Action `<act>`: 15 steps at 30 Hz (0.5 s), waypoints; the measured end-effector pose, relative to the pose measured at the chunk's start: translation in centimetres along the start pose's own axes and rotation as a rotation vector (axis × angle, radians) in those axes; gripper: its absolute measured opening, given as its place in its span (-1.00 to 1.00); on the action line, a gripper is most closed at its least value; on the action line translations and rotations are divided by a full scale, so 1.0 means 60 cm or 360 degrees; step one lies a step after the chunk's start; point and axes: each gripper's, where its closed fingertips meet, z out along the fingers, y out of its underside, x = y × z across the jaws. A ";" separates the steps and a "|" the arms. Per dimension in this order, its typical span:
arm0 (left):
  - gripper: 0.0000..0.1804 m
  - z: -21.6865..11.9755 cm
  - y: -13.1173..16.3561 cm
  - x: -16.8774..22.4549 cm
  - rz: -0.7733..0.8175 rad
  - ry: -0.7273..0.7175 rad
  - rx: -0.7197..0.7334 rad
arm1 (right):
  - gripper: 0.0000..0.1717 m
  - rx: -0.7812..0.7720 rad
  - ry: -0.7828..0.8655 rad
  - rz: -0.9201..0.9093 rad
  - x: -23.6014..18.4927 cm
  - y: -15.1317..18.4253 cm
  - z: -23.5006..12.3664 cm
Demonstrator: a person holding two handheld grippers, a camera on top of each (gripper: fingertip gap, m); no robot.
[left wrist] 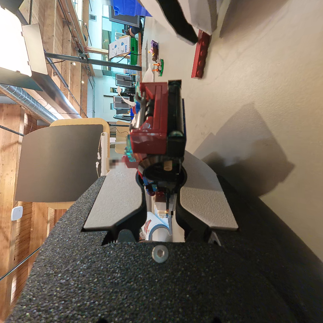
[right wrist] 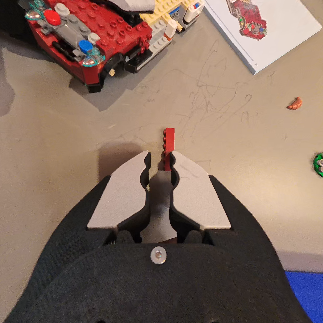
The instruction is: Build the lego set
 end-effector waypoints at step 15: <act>-0.61 0.004 0.001 0.000 -0.0007 0.0000 0.0002 | -0.75 -0.0032 -0.0027 0.0092 0.009 0.008 0.007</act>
